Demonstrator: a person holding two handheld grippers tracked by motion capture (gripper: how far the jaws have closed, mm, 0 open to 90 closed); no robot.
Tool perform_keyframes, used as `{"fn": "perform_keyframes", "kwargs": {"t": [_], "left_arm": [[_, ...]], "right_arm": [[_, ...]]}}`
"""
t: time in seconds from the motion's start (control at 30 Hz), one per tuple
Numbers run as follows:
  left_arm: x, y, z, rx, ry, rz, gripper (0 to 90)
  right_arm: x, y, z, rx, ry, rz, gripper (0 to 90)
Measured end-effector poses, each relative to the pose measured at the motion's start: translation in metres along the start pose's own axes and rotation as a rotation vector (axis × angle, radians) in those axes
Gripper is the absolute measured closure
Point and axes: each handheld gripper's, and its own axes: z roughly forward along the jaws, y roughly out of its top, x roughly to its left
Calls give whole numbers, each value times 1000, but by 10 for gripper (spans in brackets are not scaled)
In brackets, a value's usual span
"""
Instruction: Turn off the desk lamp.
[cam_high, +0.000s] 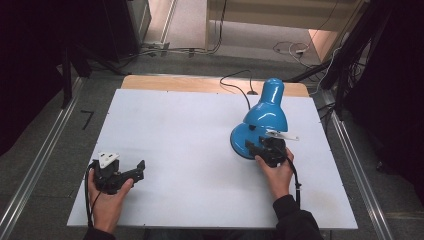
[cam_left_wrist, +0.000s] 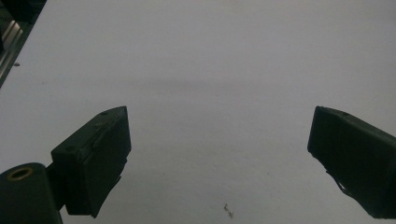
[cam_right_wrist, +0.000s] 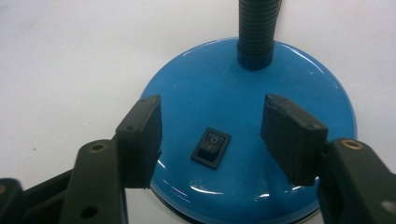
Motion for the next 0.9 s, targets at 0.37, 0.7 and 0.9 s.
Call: {"fn": "perform_keyframes", "kwargs": {"t": [0.37, 0.7, 0.9], "left_arm": [[-1, 0, 1, 0, 2, 4, 68], [-1, 0, 0, -2, 0, -3, 68], [-1, 0, 0, -3, 0, -6, 68]], "right_arm": [[-2, 1, -6, -15, 14, -14, 231], [-6, 0, -11, -10, 8, -13, 221], [-10, -2, -15, -5, -1, -19, 215]]}}
